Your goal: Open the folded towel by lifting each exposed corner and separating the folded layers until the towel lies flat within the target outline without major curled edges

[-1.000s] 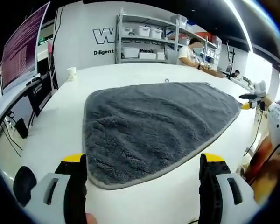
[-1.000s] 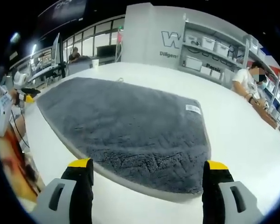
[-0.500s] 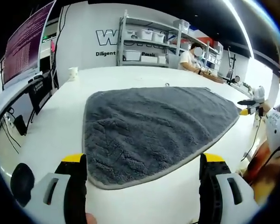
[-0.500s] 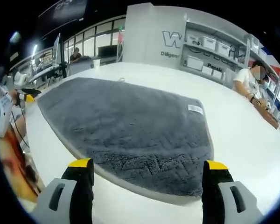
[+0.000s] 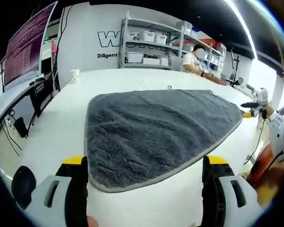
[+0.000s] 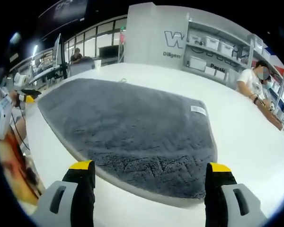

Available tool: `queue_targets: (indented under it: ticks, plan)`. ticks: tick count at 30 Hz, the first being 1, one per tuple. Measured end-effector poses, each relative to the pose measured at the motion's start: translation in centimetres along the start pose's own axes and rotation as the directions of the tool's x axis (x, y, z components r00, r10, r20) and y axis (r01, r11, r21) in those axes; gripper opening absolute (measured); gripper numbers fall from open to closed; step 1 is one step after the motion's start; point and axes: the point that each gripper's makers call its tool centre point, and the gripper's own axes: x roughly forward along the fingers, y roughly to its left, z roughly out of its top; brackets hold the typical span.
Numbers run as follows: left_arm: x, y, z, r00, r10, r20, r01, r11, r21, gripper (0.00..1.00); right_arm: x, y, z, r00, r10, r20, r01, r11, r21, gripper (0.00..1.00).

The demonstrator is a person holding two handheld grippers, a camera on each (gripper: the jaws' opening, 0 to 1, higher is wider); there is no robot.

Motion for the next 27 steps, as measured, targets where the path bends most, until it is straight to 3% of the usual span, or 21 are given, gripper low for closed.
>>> queue_targets:
  ticks: [27]
  plan:
    - [0.01, 0.13, 0.8, 1.0, -0.014, 0.005, 0.014, 1.0, 0.014, 1.0, -0.1, -0.11, 0.2, 1.0, -0.002, 0.004, 0.002, 1.0, -0.002, 0.96]
